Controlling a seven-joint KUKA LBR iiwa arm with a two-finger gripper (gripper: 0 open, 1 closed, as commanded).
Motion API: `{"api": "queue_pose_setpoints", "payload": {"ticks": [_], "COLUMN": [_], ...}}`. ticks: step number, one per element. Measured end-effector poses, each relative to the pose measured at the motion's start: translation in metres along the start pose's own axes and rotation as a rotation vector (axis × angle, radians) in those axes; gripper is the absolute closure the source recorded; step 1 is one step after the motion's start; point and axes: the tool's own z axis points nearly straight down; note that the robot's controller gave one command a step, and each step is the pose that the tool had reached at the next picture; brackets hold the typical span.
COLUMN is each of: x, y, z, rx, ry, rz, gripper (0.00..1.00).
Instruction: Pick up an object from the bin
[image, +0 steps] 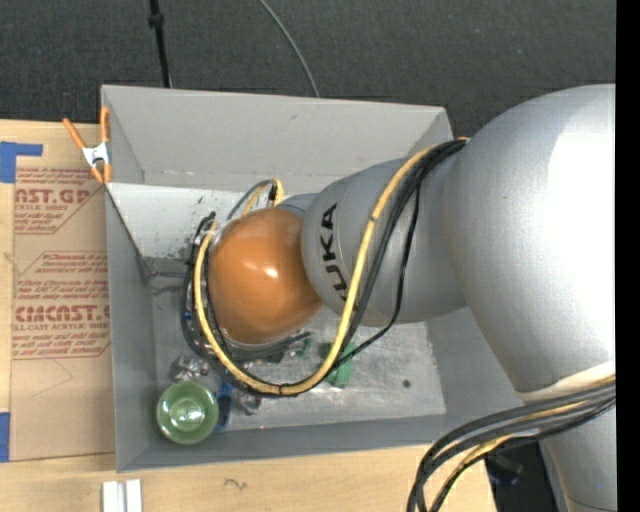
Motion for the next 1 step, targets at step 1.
{"api": "queue_pose_setpoints", "payload": {"ticks": [1], "x": [0.0097], "y": [-0.0353], "z": [0.0133], "rx": [-0.005], "ry": [-0.001], "rz": [-0.082], "gripper": [0.00]}}
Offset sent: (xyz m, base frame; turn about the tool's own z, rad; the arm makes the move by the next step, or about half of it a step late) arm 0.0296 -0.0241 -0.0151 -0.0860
